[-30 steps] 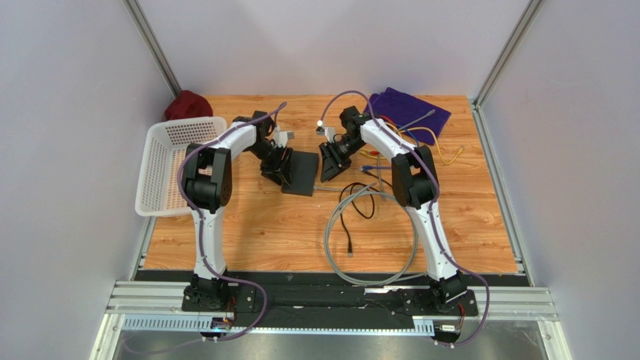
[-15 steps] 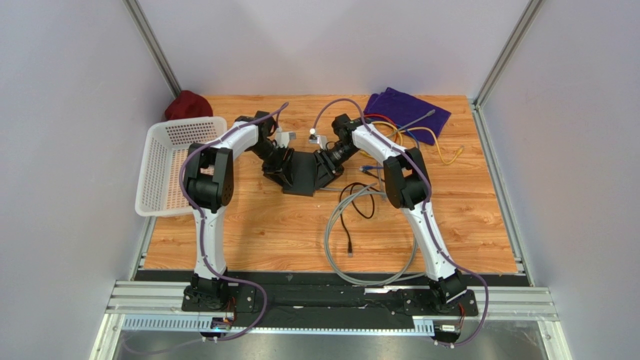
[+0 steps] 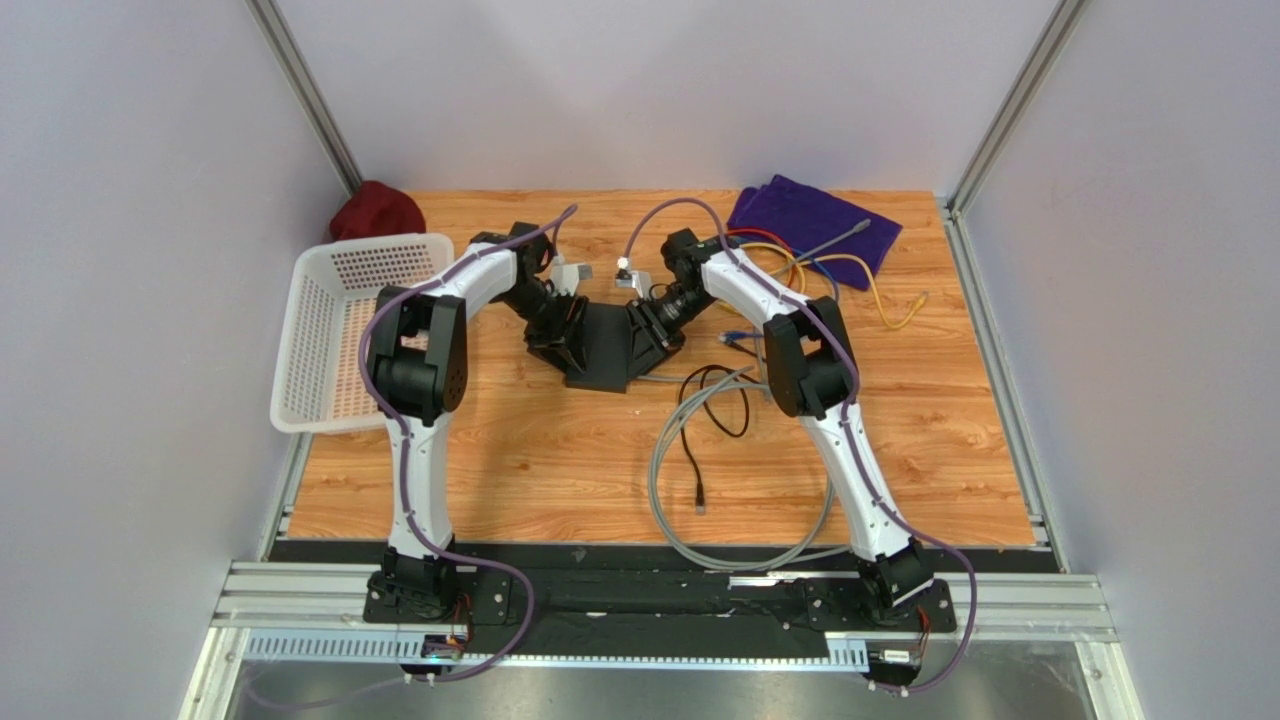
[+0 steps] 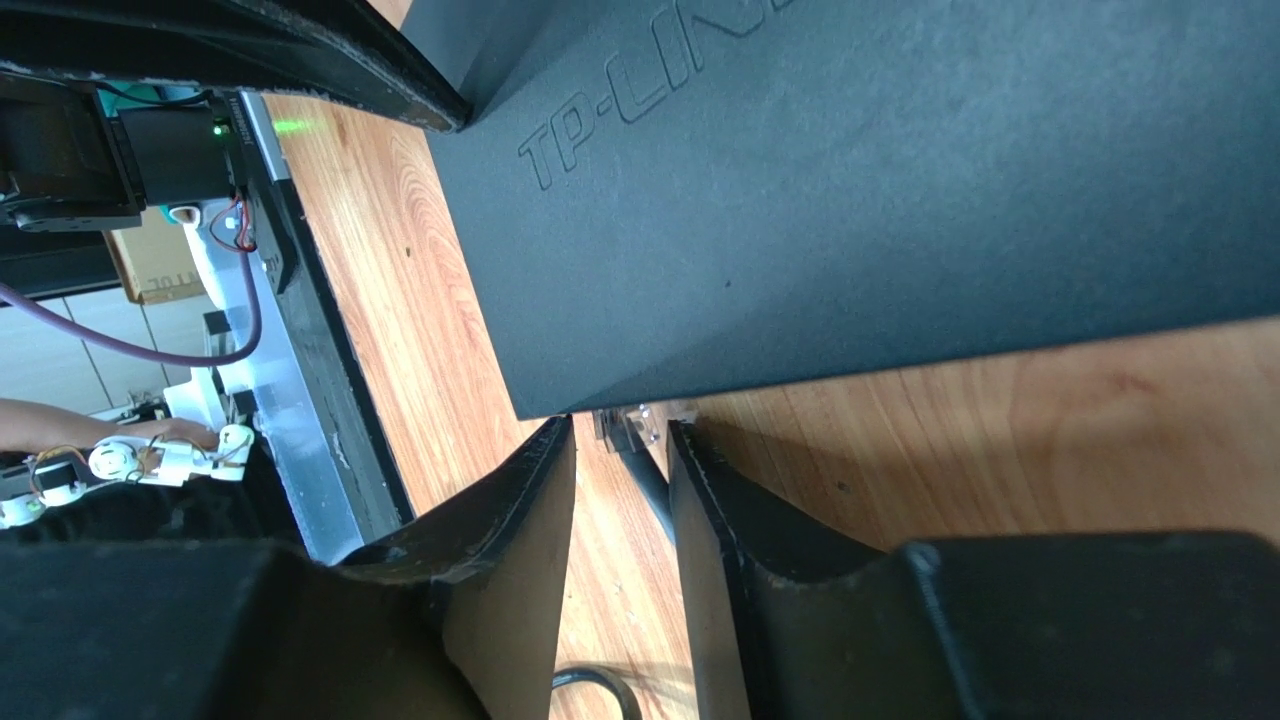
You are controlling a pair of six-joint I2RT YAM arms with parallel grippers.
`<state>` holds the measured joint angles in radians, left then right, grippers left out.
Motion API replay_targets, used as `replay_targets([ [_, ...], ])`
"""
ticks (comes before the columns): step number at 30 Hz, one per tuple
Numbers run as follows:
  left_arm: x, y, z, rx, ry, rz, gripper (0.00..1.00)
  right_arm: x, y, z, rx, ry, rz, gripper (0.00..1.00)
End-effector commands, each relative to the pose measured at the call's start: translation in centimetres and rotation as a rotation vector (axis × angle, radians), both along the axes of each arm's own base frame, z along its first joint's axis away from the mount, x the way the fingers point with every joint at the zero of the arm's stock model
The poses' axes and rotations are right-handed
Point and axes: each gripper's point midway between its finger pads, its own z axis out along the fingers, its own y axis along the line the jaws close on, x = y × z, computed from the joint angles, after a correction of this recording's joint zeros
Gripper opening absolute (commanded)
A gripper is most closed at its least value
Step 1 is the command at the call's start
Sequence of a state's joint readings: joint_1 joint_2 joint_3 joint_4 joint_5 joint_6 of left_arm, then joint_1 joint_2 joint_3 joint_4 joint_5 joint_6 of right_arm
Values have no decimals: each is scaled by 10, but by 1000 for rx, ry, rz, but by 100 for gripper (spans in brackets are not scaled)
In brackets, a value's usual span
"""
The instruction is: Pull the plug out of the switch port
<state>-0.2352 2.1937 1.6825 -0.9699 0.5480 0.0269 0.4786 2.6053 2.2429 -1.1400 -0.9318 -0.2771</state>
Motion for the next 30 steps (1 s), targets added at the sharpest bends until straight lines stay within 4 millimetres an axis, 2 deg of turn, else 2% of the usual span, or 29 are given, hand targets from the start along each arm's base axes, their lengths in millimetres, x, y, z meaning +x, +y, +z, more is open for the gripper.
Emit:
replay_targets([
  [1,-7,-4,-9,12,23,-18,51,1,2,-35,-67,-34,24,36],
  [5,-7,-5,-9,11,23,-18,51,1,0,-41,-91,-44,25,32],
  [11,-7,-5,-10,11,23,-21,51,0,-4,-48,-114,-55,36,19],
  [13,-7,-4,-10,13,24,-21,51,-3,-7,-53,-126,-50,43,13],
  [14,-7,-4,-10,11,24,-21,51,-6,-8,-53,-125,-53,59,4],
  [15,-7,-5,-10,12,25,-19,51,-9,-11,-55,-126,-45,66,0],
  [18,-7,-5,-10,10,26,-20,51,-18,-15,-57,-119,-28,98,0],
  [30,-7,-5,-12,10,30,-21,51,-25,-29,-56,-114,12,116,0],
])
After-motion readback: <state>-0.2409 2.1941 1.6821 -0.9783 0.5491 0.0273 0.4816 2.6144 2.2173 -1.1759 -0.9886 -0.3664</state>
